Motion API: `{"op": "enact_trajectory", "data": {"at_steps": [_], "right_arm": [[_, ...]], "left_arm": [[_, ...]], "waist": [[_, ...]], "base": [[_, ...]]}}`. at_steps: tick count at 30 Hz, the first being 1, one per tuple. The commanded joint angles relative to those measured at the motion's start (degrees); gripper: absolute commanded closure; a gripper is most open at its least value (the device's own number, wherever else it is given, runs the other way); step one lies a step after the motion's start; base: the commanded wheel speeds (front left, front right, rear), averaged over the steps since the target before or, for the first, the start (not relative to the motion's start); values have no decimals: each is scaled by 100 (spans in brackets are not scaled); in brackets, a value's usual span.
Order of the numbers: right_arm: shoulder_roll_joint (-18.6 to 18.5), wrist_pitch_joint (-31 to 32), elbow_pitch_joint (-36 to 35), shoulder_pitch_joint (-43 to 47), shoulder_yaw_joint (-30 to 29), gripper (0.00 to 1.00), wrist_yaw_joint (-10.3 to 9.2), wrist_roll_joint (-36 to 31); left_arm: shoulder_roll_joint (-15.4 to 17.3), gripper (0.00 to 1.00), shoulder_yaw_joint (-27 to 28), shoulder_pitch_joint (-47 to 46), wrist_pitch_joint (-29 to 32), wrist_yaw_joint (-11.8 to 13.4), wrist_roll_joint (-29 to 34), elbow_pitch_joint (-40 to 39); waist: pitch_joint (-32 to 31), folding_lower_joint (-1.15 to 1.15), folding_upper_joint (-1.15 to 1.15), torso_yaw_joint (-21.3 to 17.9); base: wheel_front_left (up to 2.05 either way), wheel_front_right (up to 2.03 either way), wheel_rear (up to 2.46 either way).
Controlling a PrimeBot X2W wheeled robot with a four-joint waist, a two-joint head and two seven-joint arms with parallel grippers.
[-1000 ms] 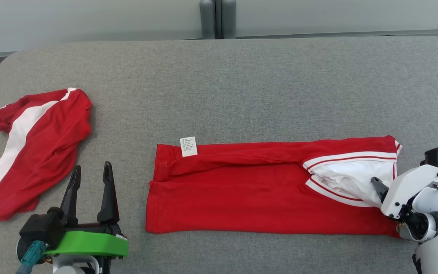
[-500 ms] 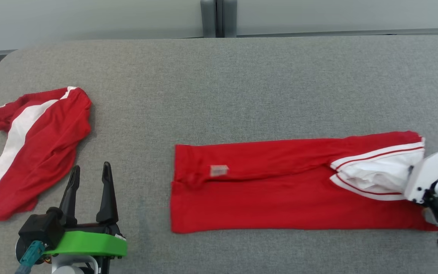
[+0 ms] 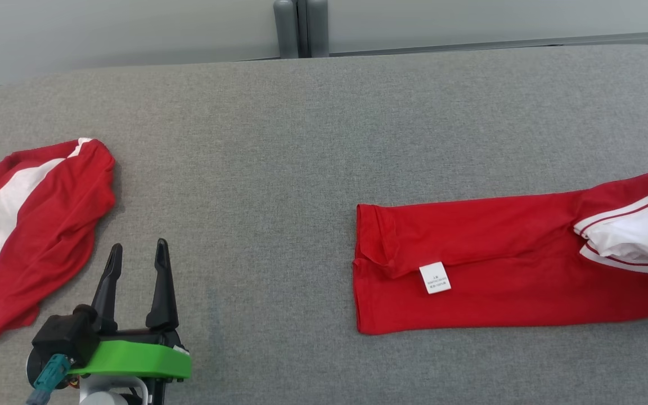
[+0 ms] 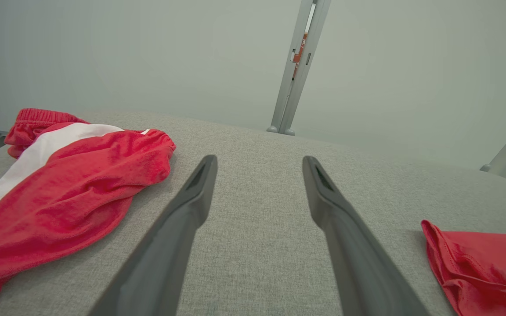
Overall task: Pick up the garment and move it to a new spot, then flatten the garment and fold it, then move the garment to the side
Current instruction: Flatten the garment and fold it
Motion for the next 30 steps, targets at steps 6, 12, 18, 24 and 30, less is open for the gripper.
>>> {"op": "enact_trajectory", "data": {"at_steps": [6, 12, 18, 24, 30], "right_arm": [[456, 315, -790, 326, 1445, 100, -7, 414], [843, 477, -1334, 411, 2956, 100, -8, 764], [1101, 476, -1319, 340, 4095, 100, -7, 997], [1236, 411, -961, 179, 4599, 100, -7, 1118], [1354, 194, -546, -8, 4608, 39, -7, 1049]], "left_arm": [[14, 0, -35, -52, 0, -12, -34, 51], [14, 0, -56, -43, 0, -12, -37, 64], [14, 0, -139, -92, 0, -12, -70, 78], [14, 0, -188, -94, 0, -12, -113, 98], [14, 0, -244, -124, 0, -12, -141, 123]], "waist": [[-68, 0, 0, 30], [-106, 0, 0, 129], [-88, 0, 0, 289], [-79, 0, 0, 404], [-80, 0, 0, 492]], "base": [[0, 0, 0], [0, 0, 0], [0, 0, 0], [0, 0, 0], [0, 0, 0]]}}
